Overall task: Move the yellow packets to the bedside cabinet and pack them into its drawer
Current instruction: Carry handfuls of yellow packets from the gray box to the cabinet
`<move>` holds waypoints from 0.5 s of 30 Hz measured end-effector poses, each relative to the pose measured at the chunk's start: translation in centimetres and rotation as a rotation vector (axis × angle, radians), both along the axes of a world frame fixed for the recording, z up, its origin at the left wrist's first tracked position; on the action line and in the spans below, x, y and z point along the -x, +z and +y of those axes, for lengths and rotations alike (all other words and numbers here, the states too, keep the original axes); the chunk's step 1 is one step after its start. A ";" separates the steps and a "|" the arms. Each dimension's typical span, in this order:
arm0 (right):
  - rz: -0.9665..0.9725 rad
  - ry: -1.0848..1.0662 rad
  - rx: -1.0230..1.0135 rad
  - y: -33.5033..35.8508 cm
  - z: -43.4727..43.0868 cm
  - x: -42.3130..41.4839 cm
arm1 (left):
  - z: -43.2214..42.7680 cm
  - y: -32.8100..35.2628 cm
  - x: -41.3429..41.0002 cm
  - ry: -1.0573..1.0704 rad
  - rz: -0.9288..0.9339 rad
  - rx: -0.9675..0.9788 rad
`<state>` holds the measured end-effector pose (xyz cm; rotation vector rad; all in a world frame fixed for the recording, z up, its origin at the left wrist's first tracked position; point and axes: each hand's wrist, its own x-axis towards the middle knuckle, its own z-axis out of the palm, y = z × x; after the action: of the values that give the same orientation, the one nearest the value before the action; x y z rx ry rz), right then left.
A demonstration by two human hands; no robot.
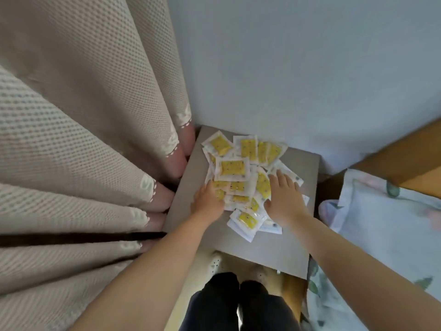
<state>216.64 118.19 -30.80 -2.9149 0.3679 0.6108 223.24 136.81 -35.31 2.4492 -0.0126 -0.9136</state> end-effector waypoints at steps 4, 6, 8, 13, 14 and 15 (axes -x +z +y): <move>0.069 0.077 -0.018 -4.5 -0.4 -3.2 | -0.5 -3.9 -2.3 0.061 0.004 0.015; 0.091 0.083 -0.071 -6.7 -0.4 -5.0 | -0.8 -5.7 -3.6 0.153 0.031 0.023; 0.088 0.082 -0.125 -8.6 -0.1 -6.6 | -1.0 -7.5 -5.0 0.287 0.045 0.010; 0.057 0.158 -0.176 -12.3 0.2 -9.9 | -1.4 -10.2 -7.5 0.481 0.000 0.033; 0.079 0.166 -0.181 -12.9 0.1 -10.3 | -1.6 -10.3 -7.9 0.546 0.028 0.067; 0.098 0.175 -0.175 -13.4 0.1 -10.6 | -1.7 -10.5 -8.3 0.600 0.053 0.093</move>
<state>227.21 118.27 -44.19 -2.7737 0.0654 0.7702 231.52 135.11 -45.77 2.1433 0.6462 -0.6821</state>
